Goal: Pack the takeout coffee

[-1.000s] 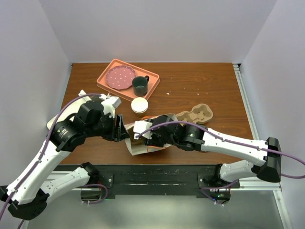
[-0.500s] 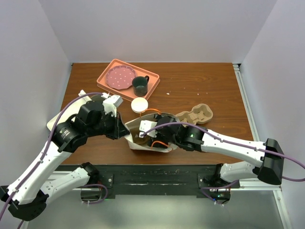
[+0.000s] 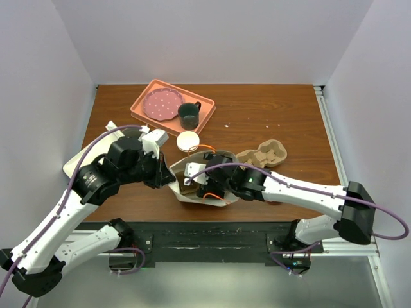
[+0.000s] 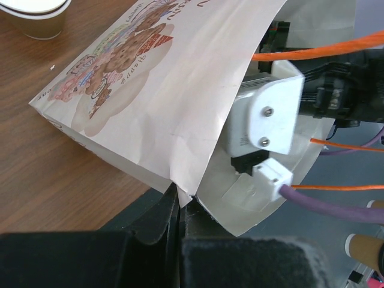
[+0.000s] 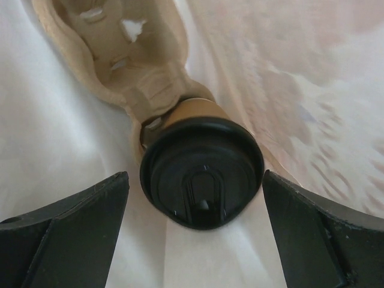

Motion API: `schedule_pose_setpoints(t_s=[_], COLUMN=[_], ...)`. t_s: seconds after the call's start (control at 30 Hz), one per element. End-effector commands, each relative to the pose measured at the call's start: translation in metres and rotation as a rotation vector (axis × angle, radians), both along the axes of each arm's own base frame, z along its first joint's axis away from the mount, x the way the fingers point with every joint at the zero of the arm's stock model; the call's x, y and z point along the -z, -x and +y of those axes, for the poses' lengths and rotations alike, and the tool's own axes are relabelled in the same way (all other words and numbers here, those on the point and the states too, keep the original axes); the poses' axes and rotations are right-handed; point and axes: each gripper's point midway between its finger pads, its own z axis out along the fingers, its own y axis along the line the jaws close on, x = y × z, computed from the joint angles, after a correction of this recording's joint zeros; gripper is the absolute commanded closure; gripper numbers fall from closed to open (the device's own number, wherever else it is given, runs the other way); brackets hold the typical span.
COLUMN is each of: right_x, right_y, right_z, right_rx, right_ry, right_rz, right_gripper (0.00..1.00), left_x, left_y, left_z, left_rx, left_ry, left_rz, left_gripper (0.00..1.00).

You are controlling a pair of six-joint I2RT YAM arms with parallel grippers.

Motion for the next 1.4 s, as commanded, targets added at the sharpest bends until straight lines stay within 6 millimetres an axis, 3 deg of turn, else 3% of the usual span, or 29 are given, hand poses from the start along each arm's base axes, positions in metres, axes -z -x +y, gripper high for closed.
schedule_pose_setpoints(t_s=[0.0, 0.2, 0.3, 0.53, 0.9, 1.13, 1.2, 1.37], right_x=[-0.005, -0.007, -0.015, -0.052, -0.09, -0.138, -0.144, -0.183], right_y=[-0.014, -0.024, -0.027, -0.024, -0.011, -0.001, 0.003, 0.008], right_z=[0.003, 0.003, -0.001, 0.002, 0.006, 0.008, 0.005, -0.005], right_rx=[0.026, 0.049, 0.053, 0.013, -0.046, -0.071, -0.07, -0.037], right_ry=[0.011, 0.013, 0.014, -0.026, -0.098, -0.171, -0.17, -0.243], right_rz=[-0.041, -0.044, -0.053, -0.049, -0.03, -0.018, 0.001, -0.014], right_gripper=[0.05, 0.27, 0.31, 0.45, 0.51, 0.53, 0.53, 0.54], left_x=[-0.018, -0.02, -0.02, -0.012, -0.007, -0.007, -0.008, -0.005], left_y=[-0.001, -0.001, -0.002, -0.005, -0.012, -0.015, -0.016, -0.016], left_z=[-0.004, -0.003, -0.002, 0.001, 0.004, 0.006, 0.006, 0.007], left_rx=[0.04, 0.04, 0.035, 0.025, -0.003, -0.029, -0.034, -0.042], left_ry=[0.034, 0.025, 0.018, -0.021, -0.073, -0.093, -0.093, -0.113], left_rz=[-0.071, -0.076, -0.078, -0.06, -0.038, -0.017, -0.02, -0.001], left_gripper=[1.0, 1.0, 1.0, 1.0, 1.0, 1.0, 1.0, 1.0])
